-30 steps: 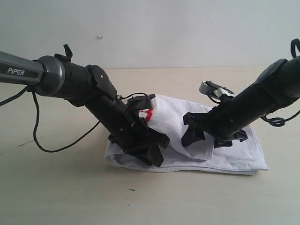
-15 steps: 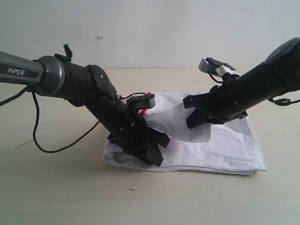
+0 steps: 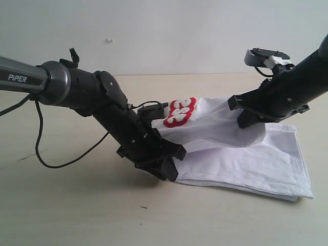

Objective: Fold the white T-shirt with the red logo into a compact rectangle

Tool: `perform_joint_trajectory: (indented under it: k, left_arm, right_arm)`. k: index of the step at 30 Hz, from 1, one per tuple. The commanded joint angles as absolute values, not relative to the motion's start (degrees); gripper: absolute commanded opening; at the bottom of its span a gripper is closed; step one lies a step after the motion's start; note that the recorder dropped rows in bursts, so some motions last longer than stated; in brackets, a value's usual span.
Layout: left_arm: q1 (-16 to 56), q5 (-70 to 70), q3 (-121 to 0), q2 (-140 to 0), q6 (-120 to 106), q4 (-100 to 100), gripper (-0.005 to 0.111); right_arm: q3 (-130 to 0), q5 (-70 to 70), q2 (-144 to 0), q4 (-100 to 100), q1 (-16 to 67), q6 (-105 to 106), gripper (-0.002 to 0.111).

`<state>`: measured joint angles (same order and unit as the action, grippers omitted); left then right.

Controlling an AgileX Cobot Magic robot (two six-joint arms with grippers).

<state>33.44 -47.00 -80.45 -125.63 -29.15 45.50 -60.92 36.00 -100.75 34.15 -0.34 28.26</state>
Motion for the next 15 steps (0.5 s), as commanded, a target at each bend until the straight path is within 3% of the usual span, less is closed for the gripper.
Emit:
perform_joint_trajectory:
  k: [1, 15]
  left_arm:
    - [33.56, -45.83, -80.43, -125.67, -28.28, 45.19, 0.028]
    - [33.90, -44.94, -80.67, -123.16, -33.34, 51.51, 0.028]
  right_arm:
    - [-61.09, 35.90, -99.16, 33.29, -0.74, 27.78, 0.000]
    - [-61.09, 37.56, -99.14, 34.23, -0.74, 28.76, 0.000]
